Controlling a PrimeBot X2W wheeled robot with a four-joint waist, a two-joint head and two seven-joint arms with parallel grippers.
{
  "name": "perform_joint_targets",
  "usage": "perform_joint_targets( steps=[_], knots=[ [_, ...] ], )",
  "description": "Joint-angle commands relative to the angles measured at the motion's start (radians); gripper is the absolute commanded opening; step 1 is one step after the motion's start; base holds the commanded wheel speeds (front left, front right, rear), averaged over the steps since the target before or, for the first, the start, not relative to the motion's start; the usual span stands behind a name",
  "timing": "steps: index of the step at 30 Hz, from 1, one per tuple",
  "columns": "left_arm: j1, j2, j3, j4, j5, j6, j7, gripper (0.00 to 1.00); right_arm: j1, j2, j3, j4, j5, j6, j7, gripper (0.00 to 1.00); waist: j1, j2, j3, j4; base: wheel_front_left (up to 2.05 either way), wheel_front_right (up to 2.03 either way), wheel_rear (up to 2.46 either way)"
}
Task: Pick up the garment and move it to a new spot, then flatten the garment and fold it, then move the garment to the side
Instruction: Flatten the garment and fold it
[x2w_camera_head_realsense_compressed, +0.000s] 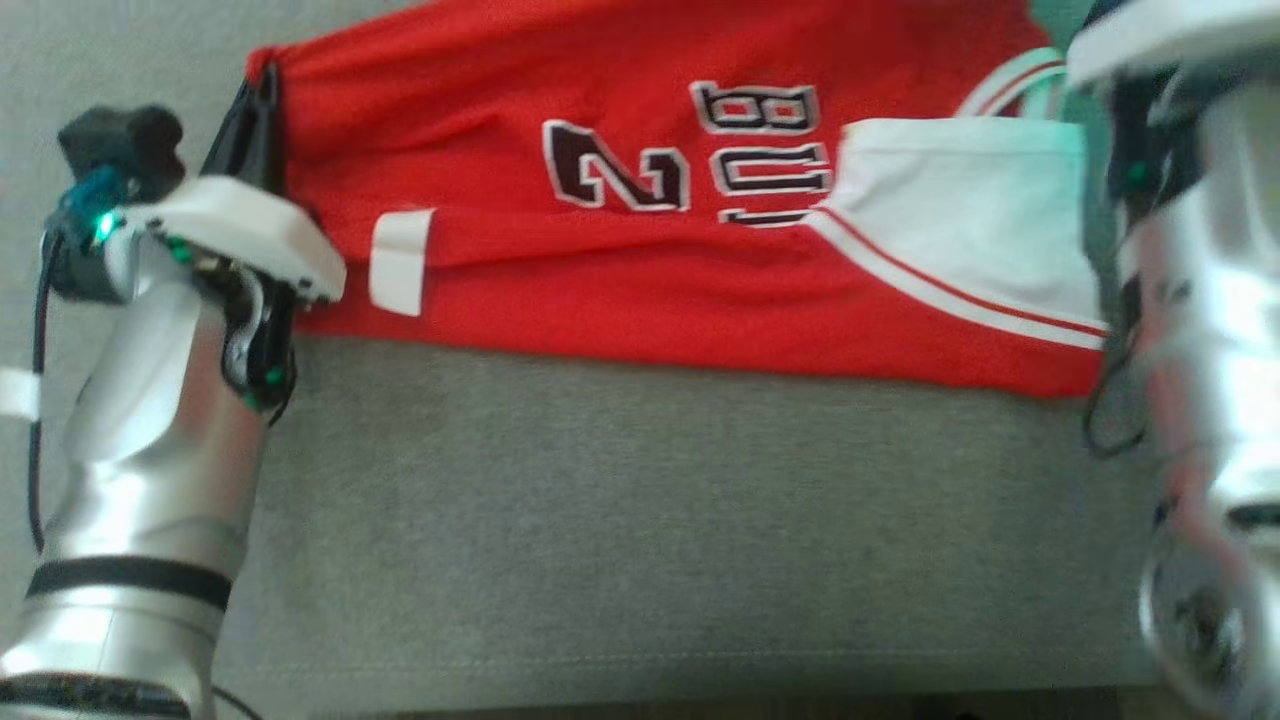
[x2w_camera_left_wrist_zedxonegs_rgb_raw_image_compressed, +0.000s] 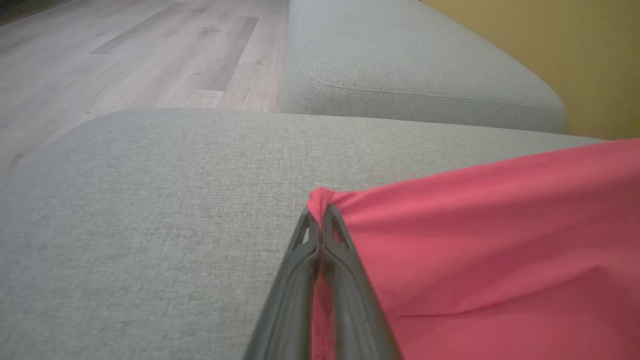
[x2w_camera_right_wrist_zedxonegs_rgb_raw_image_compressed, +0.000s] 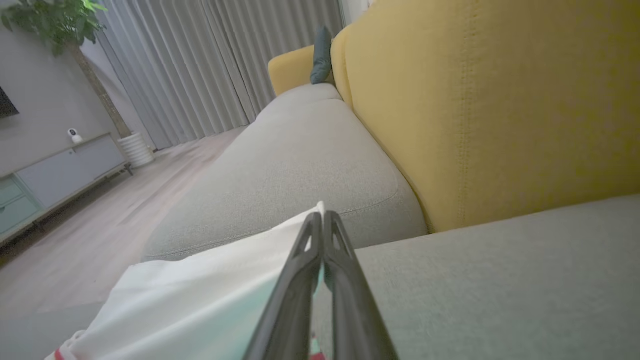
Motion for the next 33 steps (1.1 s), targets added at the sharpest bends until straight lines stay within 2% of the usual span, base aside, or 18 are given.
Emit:
perform_joint_targets(
  steps=[1,9,16,17,19,20,21,22,27,33],
  knots=[
    [0.007,0.058,0.047,-0.026,0.013,0.01,-0.006,0.0,0.043,0.028,0.033,-0.061,0.038,0.006,-0.013,0.0,0.0001,0.0,-0.048,-0.052,0.0,0.0,0.0],
    [0.135,0.073,0.133,-0.05,0.06,0.045,-0.006,0.0,0.342,0.037,0.23,-0.289,0.278,0.006,-0.013,0.0,0.0001,0.0,-0.115,-0.114,0.0,0.0,0.0],
    [0.241,0.038,0.179,-0.101,0.121,0.083,-0.006,0.0,0.522,0.034,0.285,-0.361,0.362,0.006,0.024,0.0,0.0001,0.0,-0.158,-0.11,0.0,0.0,0.0],
    [0.254,0.03,0.19,-0.11,0.126,0.092,-0.006,0.11,0.538,0.034,0.29,-0.359,0.364,0.006,0.03,0.0,0.0001,0.0,-0.162,-0.108,0.0,0.0,0.0],
    [0.287,0.016,0.201,-0.12,0.145,0.102,-0.006,0.59,0.566,0.035,0.299,-0.344,0.368,0.006,0.049,0.0,0.0001,0.0,-0.174,-0.103,0.0,0.0,0.0],
    [0.302,0.008,0.209,-0.128,0.154,0.109,-0.006,1.0,0.576,0.037,0.306,-0.338,0.371,0.006,0.057,0.07,0.0001,0.0,-0.178,-0.101,0.0,0.0,0.0],
    [0.317,0.0,0.219,-0.14,0.163,0.119,-0.006,1.0,0.584,0.038,0.309,-0.332,0.375,0.006,0.061,0.75,0.0001,0.0,-0.184,-0.097,0.0,0.0,0.0],
    [0.333,-0.007,0.226,-0.153,0.175,0.127,-0.006,1.0,0.589,0.038,0.312,-0.326,0.372,0.006,0.062,1.0,0.0001,0.0,-0.19,-0.093,0.0,0.0,0.0],
    [0.433,-0.057,0.249,-0.247,0.238,0.161,-0.006,1.0,0.595,0.03,0.292,-0.295,0.35,0.006,0.047,1.0,0.0001,0.0,-0.223,-0.061,0.0,0.0,0.0],
    [0.52,-0.121,0.26,-0.333,0.261,0.151,-0.006,1.0,0.563,0.007,0.238,-0.191,0.303,0.006,0.041,1.0,0.0001,0.0,-0.248,0.003,0.0,0.0,0.0]
  ],
)
